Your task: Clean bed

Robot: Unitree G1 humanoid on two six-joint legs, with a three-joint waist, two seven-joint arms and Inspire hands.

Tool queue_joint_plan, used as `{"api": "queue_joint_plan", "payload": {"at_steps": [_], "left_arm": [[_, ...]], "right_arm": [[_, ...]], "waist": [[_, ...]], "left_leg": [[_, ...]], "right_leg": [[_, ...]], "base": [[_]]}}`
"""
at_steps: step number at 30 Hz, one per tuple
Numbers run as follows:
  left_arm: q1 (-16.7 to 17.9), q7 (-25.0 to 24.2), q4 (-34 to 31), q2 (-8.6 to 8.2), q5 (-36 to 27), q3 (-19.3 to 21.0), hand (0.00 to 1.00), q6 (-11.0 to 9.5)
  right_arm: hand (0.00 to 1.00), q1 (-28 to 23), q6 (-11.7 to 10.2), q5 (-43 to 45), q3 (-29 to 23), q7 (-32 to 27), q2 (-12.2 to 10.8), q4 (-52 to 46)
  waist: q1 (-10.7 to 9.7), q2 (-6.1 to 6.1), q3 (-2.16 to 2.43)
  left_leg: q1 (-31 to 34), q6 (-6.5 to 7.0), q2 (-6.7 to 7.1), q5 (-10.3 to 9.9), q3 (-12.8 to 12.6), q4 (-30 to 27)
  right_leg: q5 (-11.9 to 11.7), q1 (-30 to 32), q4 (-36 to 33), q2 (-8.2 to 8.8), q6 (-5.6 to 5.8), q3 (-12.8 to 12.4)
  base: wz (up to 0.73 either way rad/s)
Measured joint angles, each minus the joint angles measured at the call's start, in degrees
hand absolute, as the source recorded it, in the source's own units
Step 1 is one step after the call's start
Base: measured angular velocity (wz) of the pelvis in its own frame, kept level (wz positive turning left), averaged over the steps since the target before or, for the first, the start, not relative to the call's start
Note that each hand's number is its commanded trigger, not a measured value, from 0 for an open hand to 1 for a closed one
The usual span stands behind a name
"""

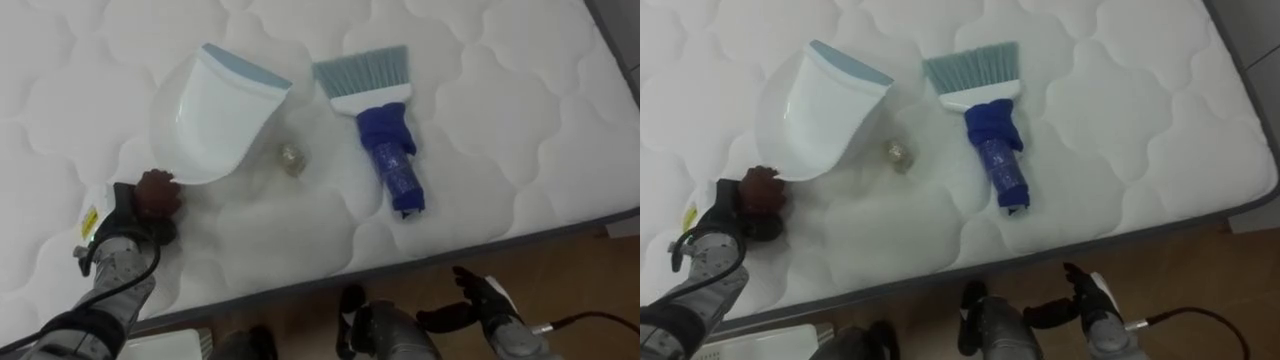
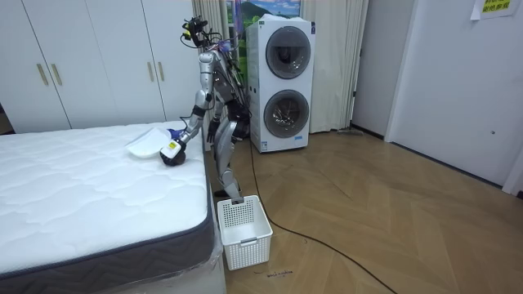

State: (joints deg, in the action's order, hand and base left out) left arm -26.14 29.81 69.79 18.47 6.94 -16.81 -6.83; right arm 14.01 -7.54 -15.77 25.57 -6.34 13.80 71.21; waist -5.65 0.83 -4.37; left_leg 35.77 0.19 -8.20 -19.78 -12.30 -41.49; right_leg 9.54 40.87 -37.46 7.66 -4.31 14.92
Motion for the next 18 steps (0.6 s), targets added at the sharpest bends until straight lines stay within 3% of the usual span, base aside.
{"api": "queue_joint_plan", "payload": {"at_steps": [5,11,14,18], "left_arm": [[0.61,3.59,-0.03,-0.02,4.18,-0.38,1.00,-0.23],[2.23,11.43,-0.13,-0.02,15.89,-0.31,1.00,-0.69],[4.71,16.45,-1.22,0.23,19.18,-0.32,1.00,-1.03],[8.07,21.62,-1.17,0.30,21.61,-0.33,1.00,-1.24]], "right_arm": [[0.00,-0.48,0.00,-5.22,-1.12,-2.09,0.02,-0.73],[0.00,-1.65,-0.10,-14.47,-9.45,-5.20,0.03,-2.81],[0.00,-2.52,-0.54,-16.27,-12.82,-8.49,0.31,-6.71],[0.00,-4.56,-1.38,-16.17,-15.17,-12.90,0.69,-15.40]], "waist": [[0.41,-0.42,0.14],[0.84,-1.20,0.58],[0.80,-1.85,1.00],[0.85,-2.28,1.42]], "left_leg": [[0.61,0.00,0.11,0.00,-0.70,-0.09],[1.46,0.01,0.26,0.03,-1.13,-0.34],[1.40,0.03,0.48,0.03,-1.21,-0.31],[0.27,0.48,1.62,0.34,-1.93,0.45]], "right_leg": [[0.00,1.21,-0.51,0.09,-0.10,-0.48],[-0.15,2.43,-1.22,0.48,-0.36,-0.49],[-0.14,2.44,-1.18,0.66,-0.35,-0.55],[0.08,2.39,-2.19,2.14,-0.16,-0.57]], "base": [[-0.05],[-0.03],[0.00],[0.00]]}}
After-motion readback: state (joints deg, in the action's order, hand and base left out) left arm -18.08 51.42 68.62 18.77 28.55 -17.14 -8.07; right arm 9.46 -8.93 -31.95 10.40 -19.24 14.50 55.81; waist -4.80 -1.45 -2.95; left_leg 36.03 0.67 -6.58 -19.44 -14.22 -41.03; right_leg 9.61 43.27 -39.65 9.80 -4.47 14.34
